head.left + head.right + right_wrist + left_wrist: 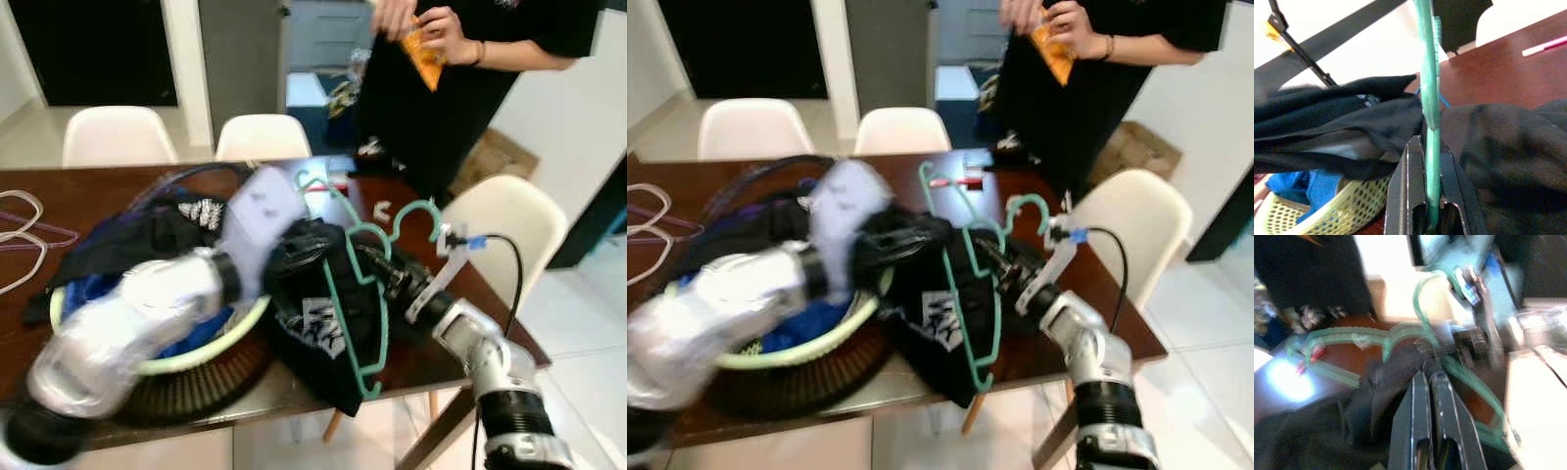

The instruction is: Hang hanger

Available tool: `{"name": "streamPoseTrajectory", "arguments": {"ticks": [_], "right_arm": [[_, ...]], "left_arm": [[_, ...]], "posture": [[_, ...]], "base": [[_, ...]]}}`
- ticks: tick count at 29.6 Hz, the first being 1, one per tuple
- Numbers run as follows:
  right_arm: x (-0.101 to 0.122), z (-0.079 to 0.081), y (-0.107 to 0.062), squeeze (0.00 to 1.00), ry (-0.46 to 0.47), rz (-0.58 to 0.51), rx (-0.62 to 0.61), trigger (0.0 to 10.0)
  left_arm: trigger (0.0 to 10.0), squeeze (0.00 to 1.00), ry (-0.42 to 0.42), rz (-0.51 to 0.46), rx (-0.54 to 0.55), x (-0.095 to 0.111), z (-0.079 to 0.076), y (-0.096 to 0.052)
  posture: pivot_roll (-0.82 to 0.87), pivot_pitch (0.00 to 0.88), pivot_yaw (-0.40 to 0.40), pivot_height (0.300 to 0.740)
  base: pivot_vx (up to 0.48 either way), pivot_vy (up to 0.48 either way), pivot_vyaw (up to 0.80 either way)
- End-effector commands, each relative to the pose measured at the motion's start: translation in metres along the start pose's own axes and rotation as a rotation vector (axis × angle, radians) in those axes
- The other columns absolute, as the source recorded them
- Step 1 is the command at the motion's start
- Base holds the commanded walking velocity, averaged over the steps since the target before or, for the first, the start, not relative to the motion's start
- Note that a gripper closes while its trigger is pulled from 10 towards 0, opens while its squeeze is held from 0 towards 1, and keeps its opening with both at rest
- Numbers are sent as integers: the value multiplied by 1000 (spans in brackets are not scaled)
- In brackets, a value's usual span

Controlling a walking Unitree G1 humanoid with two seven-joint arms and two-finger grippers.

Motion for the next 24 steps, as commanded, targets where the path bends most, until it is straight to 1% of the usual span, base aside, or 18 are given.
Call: {"name": "streamPoseTrajectory", "arguments": {"ticks": [1,3,4,6,7,8,9,10,11,13,14,15,16,17,19,20,21,24], "right_arm": [[1,0,-1,0,7,-1,3,10000],[2,0,-1,0,19,-7,6,10000],[2,0,-1,0,19,-7,6,10000],[3,0,-2,0,24,-11,5,10000],[3,0,-2,0,24,-11,5,10000],[4,0,-2,0,25,-11,5,10000],[4,0,-2,0,25,-11,5,10000],[4,0,-2,0,25,-9,6,10000],[4,0,-2,0,25,-8,6,10000],[4,0,-2,0,25,-8,6,10000],[4,0,-2,0,26,-6,7,10000],[4,0,-2,0,26,-6,7,10000],[5,0,-2,0,27,-5,7,10000],[5,0,-2,0,27,-5,7,10000],[5,0,-2,0,29,-5,7,10000],[5,0,-2,0,29,-4,8,10000],[5,1,-2,0,29,-3,8,10000],[5,1,-1,0,29,-3,8,10000]], "left_arm": [[10000,0,-19,-15,-77,9,-11,-8],[10000,0,-17,132,-158,-3,-24,-45],[10000,0,-17,132,-158,-3,-24,-45],[10000,0,-56,326,-199,-31,-43,-65],[10000,0,-56,326,-199,-31,-43,-65],[10000,0,-99,428,-214,-51,-54,-71],[10000,0,-99,428,-214,-51,-54,-71],[10000,0,-153,517,-235,-70,-68,-76],[10000,0,-194,571,-245,-80,-78,-80],[10000,0,-194,571,-245,-80,-78,-80],[10000,0,-263,740,-269,-106,-100,-91],[10000,0,-263,740,-269,-106,-100,-91],[10000,0,-275,819,-274,-116,-107,-97],[10000,0,-275,819,-274,-116,-107,-97],[10000,0,-293,882,-267,-123,-109,-105],[10000,0,-273,910,-215,-130,-101,-106],[10000,78,-266,897,-172,-131,-94,-106],[10000,78,-263,885,-142,-131,-89,-107]], "posture": [[111,54,-55,740],[125,63,-50,740],[125,63,-50,740],[129,69,-50,740],[129,69,-50,740],[133,73,-51,740],[133,73,-51,740],[126,77,-49,740],[126,77,-49,740],[126,77,-49,740],[129,83,-50,740],[129,83,-50,740],[129,83,-50,740],[129,83,-50,740],[128,84,-51,740],[124,83,-51,740],[123,83,-51,740],[123,83,-51,740]], "base": [[0,0,0],[0,0,0],[0,0,0],[0,0,0],[0,0,0],[0,0,0],[0,0,0],[0,0,0],[0,0,0],[0,0,0],[0,0,0],[0,0,0],[0,0,0],[0,0,0],[0,0,0],[0,0,0],[0,0,0],[0,0,0]]}}
Point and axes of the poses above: a point about 5 cm out from each wrist's last joint towards the gripper, its own y axis pointing out of the wrist towards the gripper, its own x axis along the axis of the wrist's last joint, z = x × y, the point moved 3 cm from there along y, pointing out of the wrist towards the gripper, and after that the axes turned 11 degrees about -y, right-handed, at the moved point
